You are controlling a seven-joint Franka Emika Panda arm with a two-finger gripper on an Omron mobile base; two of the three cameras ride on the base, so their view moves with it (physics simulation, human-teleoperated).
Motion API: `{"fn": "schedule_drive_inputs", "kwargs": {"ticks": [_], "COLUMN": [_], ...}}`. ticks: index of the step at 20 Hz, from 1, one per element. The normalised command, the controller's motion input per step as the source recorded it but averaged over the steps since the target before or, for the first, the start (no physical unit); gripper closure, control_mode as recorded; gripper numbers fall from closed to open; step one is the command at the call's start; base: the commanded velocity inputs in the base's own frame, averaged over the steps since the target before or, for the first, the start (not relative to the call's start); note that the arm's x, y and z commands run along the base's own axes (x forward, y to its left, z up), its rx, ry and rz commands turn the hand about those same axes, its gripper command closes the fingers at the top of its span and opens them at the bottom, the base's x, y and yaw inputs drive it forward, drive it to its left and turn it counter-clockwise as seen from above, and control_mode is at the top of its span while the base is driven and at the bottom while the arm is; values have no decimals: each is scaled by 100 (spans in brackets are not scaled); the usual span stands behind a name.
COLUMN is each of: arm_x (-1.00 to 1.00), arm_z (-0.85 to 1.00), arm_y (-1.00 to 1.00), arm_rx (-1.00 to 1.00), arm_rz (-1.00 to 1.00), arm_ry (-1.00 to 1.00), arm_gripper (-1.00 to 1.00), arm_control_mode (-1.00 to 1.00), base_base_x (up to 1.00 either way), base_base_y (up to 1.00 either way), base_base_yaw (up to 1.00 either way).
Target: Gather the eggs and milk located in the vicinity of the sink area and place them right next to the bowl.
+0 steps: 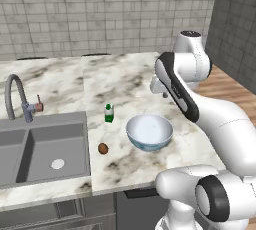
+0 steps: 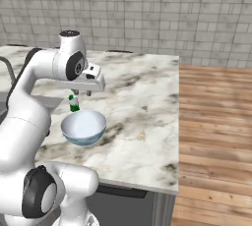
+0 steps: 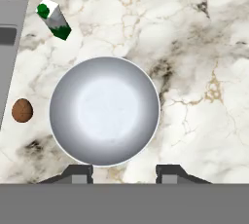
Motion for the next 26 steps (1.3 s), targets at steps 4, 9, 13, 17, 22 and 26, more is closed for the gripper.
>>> {"fn": "schedule_drive_inputs", "kwargs": {"ticks": [4, 9, 13, 17, 22, 26], "arm_x": [-1, 0, 26, 97, 92, 75], "arm_z": [0, 0, -32, -47, -17, 0], "arm_y": [13, 72, 82, 32, 5, 5], "arm_rx": [0, -3, 0, 0, 0, 0], "arm_rz": [1, 1, 0, -5, -10, -1], "arm_ry": [0, 0, 8, 12, 25, 30], "arm_gripper": [-100, -100, -100, -100, -100, -100], "arm_control_mode": [-100, -100, -100, -100, -100, -100], "base_base_x": [0, 0, 0, 0, 0, 0], "base_base_y": [0, 0, 0, 0, 0, 0], "base_base_yaw": [0, 0, 0, 0, 0, 0]}}
